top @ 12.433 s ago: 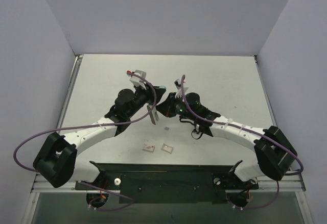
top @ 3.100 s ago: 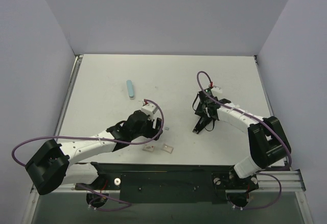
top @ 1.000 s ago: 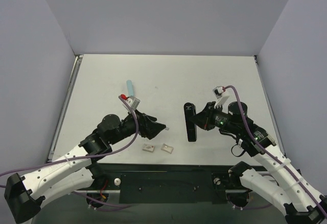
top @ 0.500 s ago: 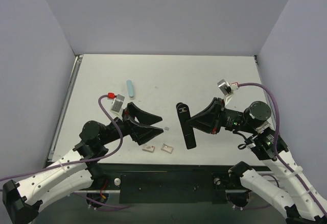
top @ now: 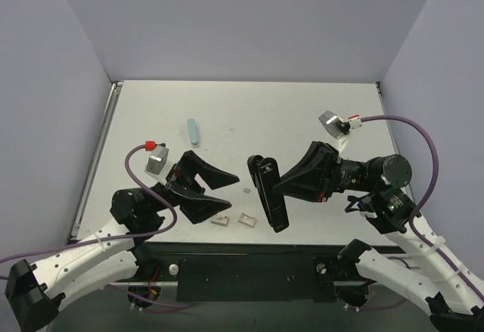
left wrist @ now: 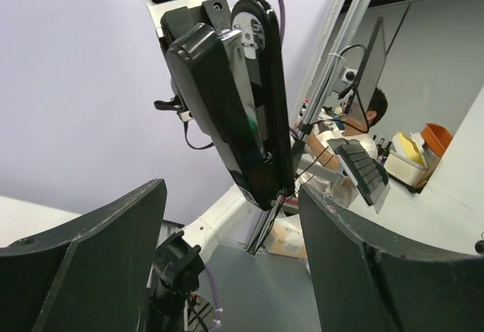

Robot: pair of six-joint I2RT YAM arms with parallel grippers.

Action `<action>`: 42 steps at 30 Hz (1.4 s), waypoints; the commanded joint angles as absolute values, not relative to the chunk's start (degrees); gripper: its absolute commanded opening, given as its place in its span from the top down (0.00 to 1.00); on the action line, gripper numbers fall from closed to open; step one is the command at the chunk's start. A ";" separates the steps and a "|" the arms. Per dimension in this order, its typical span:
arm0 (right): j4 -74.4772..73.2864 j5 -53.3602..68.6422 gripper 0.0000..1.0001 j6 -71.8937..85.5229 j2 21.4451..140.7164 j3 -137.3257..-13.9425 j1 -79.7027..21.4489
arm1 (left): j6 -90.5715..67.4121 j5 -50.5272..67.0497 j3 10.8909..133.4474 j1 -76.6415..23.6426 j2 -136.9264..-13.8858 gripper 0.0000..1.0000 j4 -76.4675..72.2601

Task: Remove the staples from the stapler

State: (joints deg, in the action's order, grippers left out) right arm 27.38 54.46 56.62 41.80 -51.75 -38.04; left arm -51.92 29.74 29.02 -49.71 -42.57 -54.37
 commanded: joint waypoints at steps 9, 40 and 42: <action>38.85 51.59 1.00 53.18 47.19 -58.53 -52.90 | -54.75 33.31 32.17 -49.66 -44.91 0.20 -68.64; 44.47 50.71 1.00 51.06 55.20 -62.22 -59.59 | -57.92 35.33 33.31 -49.75 -42.89 0.27 -76.20; 44.47 50.71 1.00 50.98 55.55 -62.31 -59.85 | -58.01 35.60 33.40 -49.75 -42.98 0.36 -76.29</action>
